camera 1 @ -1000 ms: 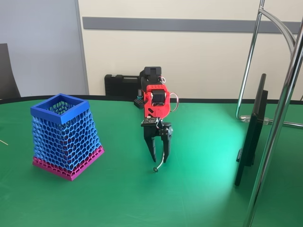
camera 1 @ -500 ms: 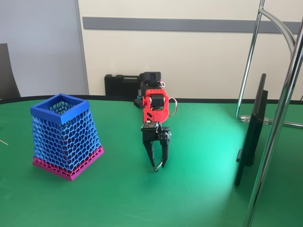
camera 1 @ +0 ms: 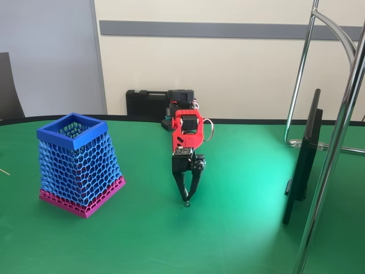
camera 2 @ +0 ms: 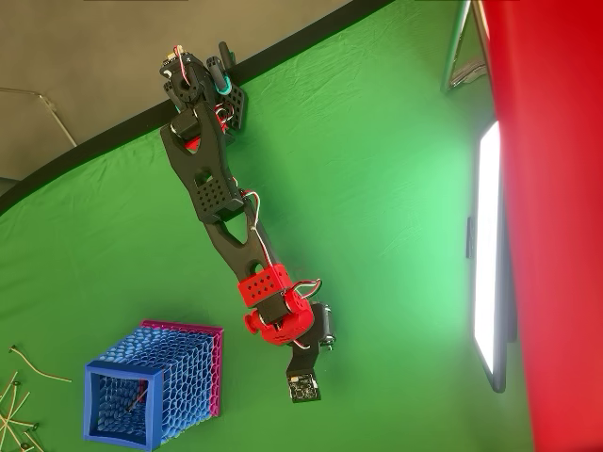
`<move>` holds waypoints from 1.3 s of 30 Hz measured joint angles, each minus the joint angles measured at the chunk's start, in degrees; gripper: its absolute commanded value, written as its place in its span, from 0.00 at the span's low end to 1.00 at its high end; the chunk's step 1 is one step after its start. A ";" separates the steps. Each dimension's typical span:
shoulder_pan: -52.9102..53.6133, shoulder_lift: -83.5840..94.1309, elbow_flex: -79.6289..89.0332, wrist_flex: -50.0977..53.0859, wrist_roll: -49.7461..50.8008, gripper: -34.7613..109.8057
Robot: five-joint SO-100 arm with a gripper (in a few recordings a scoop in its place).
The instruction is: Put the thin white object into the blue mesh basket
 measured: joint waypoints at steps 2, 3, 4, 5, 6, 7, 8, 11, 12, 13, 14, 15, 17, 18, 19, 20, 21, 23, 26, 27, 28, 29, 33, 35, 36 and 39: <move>0.00 0.00 0.00 0.00 0.00 0.24; 0.00 0.00 0.00 0.00 0.00 0.24; 0.00 0.00 0.00 0.00 0.00 0.24; 0.00 0.00 -0.26 0.00 0.00 0.24; 0.00 -0.26 -0.88 0.00 0.00 0.24; 0.00 -0.62 -1.58 0.00 0.00 0.24; 0.00 -0.70 -2.11 0.00 0.09 0.24; 0.00 -1.41 -4.13 0.00 0.53 0.24; 0.00 -1.67 -5.01 0.00 0.70 0.24; 0.00 -1.93 -5.45 0.00 0.70 0.24; 0.00 -2.02 -5.62 0.00 0.70 0.24; 0.00 -2.02 -5.89 0.00 0.70 0.26; 0.00 -2.02 -6.06 0.00 0.70 0.29; 0.00 -2.02 -6.06 0.00 0.70 0.30; 0.00 -2.02 -6.06 0.00 0.70 0.31; 0.00 -2.02 -6.06 0.00 0.70 0.31; 0.00 -2.02 -6.06 0.00 0.70 0.31; 0.00 -2.02 -5.80 0.00 0.70 0.32; 0.00 -2.02 -4.92 0.00 0.35 0.33; 0.00 -2.02 -4.48 0.00 0.09 0.33; 0.00 -2.02 -4.22 0.00 -0.18 0.34; 0.00 -2.02 -3.87 0.00 -0.44 0.34; 0.00 -2.02 -2.99 0.00 -1.67 0.35; 0.00 -2.02 -2.90 0.00 -2.37 0.35; 0.00 -2.02 -2.90 0.00 -2.81 0.35; 0.00 -2.02 -2.90 0.00 -3.96 0.34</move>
